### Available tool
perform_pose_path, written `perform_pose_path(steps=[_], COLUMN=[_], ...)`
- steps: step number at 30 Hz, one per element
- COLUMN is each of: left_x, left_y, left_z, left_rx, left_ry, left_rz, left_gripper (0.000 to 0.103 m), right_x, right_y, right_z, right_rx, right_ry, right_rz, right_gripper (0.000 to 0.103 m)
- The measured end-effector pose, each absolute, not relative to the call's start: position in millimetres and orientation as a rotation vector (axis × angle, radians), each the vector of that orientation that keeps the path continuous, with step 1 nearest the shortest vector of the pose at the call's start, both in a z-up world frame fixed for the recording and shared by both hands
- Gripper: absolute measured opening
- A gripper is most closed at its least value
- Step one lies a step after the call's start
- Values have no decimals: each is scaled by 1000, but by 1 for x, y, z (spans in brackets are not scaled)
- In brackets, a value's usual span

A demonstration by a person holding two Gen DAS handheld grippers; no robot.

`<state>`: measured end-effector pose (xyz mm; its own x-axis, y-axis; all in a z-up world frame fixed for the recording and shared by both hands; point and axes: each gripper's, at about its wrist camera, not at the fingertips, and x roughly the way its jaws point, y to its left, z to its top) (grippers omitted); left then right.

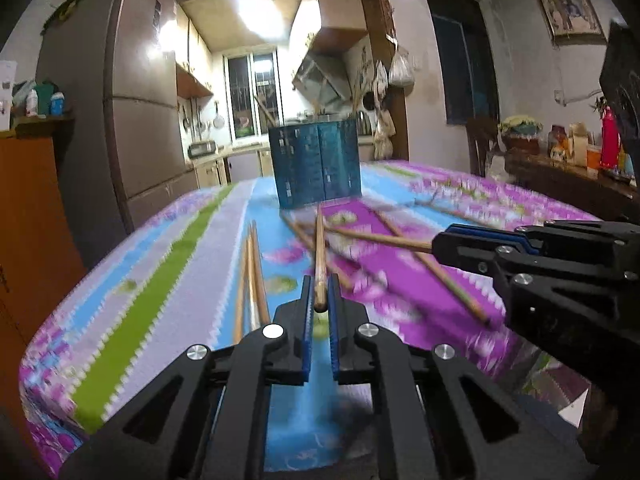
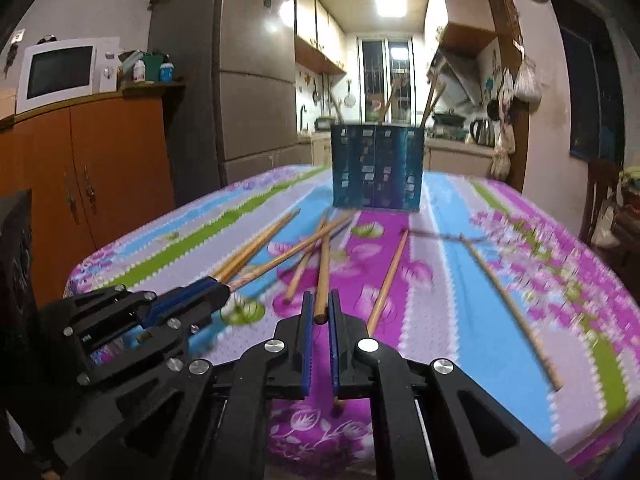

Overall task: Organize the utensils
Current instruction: 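Grasp a chopstick with the left tool while the right tool grasps another, then lift the left tool's chopstick toward the blue holder while the right tool carries its own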

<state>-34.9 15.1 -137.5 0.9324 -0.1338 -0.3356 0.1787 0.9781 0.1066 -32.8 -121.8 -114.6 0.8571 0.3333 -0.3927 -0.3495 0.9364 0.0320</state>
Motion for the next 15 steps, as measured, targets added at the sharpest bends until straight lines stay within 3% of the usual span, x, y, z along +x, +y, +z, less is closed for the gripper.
perform_pose_path(steps=[15], left_x=[-8], left_y=[13], left_z=[-42], left_rx=[133], left_ry=[150], left_rz=[-202], left_gripper=[5], right_x=[-9], right_y=[-155], right_z=[-16], right_rx=[-38], right_ry=[191], right_rz=[408], right_gripper=[8])
